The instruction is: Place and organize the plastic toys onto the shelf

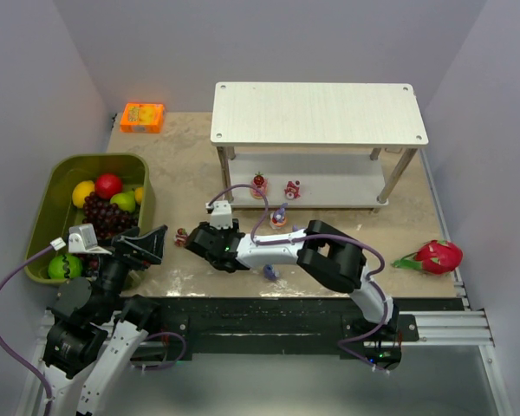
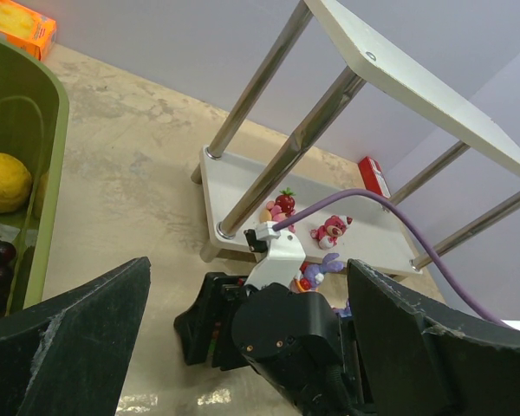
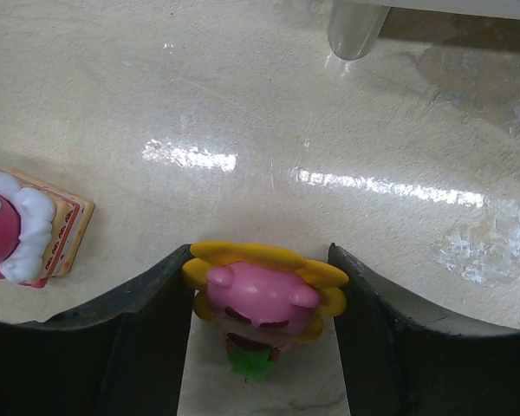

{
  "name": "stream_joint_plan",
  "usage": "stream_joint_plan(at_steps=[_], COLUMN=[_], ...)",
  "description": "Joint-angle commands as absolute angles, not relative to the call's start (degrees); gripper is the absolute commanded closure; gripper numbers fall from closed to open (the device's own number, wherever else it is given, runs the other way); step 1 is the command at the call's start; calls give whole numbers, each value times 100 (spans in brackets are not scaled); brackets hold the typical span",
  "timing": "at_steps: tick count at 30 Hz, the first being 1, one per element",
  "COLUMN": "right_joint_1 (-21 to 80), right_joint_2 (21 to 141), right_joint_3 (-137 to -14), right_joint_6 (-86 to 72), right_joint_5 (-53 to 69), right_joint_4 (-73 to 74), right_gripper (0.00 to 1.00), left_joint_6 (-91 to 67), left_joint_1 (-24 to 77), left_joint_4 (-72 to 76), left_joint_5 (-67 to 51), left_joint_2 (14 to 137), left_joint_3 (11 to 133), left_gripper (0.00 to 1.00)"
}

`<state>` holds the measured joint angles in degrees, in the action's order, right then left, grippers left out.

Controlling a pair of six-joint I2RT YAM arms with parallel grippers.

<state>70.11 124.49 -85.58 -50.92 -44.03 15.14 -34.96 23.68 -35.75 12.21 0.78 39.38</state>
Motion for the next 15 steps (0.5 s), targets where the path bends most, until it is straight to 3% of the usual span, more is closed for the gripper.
stream_joint_plan(at_steps=[1,15], right_joint_1=[6970,6233], right_joint_2=[11858,9581], right_joint_3=[-8289,-7156], right_joint_6=[-4799,-3999], right_joint_5=[-4658,-4580], right_joint_4=[1397,1380], right_gripper=[81,80], left_joint_6=[-3524,-3533], left_joint_1=[2329,2329], left_joint_4=[-3524,-3516], left_joint_5=[1213,1204], left_joint_2=[-44,-97], left_joint_3=[3981,3973], left_gripper=[1,0])
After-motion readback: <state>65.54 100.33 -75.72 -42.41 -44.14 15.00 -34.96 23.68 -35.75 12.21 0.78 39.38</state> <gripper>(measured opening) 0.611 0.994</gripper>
